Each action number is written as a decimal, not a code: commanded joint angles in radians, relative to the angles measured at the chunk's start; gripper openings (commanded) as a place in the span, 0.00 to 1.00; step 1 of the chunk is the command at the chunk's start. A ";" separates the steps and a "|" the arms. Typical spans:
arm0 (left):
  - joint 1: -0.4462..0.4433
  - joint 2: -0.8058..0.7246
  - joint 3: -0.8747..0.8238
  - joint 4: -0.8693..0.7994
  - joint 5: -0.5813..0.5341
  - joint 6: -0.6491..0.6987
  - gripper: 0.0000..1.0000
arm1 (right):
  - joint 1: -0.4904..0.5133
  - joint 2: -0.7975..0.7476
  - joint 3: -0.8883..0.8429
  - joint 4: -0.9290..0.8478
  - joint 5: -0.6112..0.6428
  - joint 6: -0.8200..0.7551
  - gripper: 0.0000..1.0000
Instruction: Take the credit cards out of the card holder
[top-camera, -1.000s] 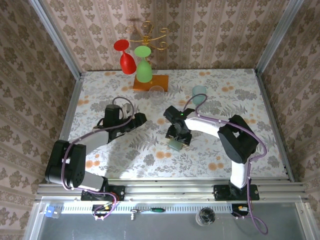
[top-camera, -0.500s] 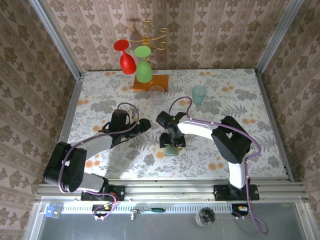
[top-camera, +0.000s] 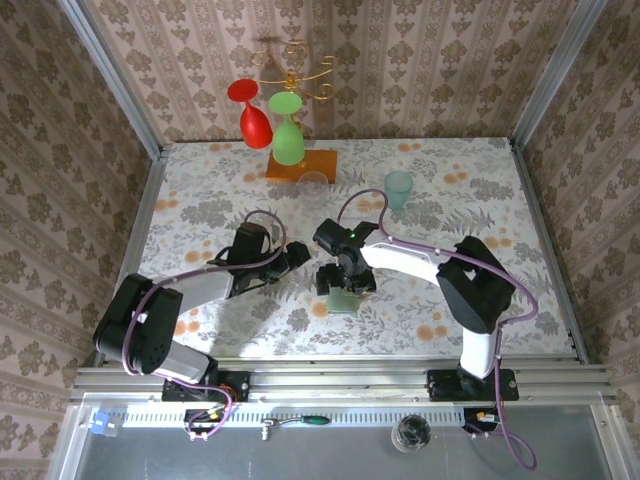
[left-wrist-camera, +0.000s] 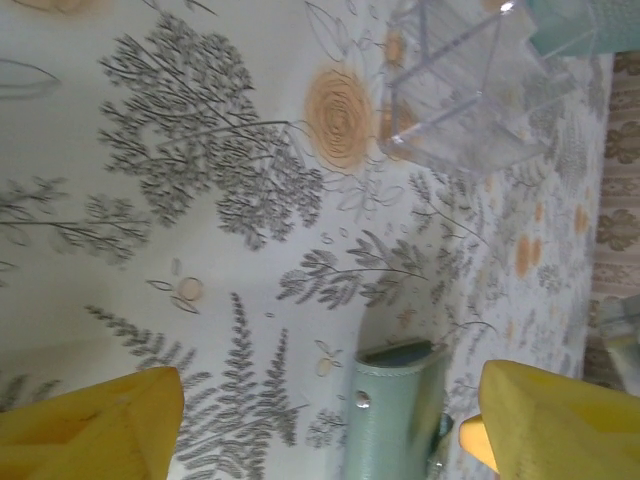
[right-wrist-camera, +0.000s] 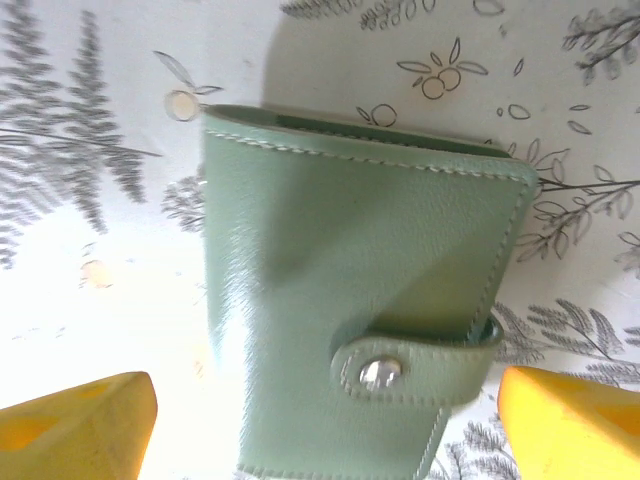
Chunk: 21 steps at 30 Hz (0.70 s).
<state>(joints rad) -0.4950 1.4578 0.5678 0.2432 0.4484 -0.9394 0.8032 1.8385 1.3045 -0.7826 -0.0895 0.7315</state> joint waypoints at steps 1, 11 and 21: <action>-0.016 -0.014 -0.042 0.104 0.040 -0.087 0.74 | 0.001 -0.075 0.028 -0.050 0.019 -0.032 0.89; -0.086 0.040 -0.116 0.353 0.067 -0.195 0.32 | -0.004 -0.089 0.026 -0.083 0.026 -0.030 0.77; -0.129 0.184 -0.162 0.610 0.147 -0.266 0.01 | -0.006 -0.066 -0.009 -0.053 0.019 0.029 0.49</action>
<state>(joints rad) -0.6144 1.6108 0.4355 0.7216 0.5545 -1.1702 0.8013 1.7538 1.3064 -0.8196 -0.0834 0.7372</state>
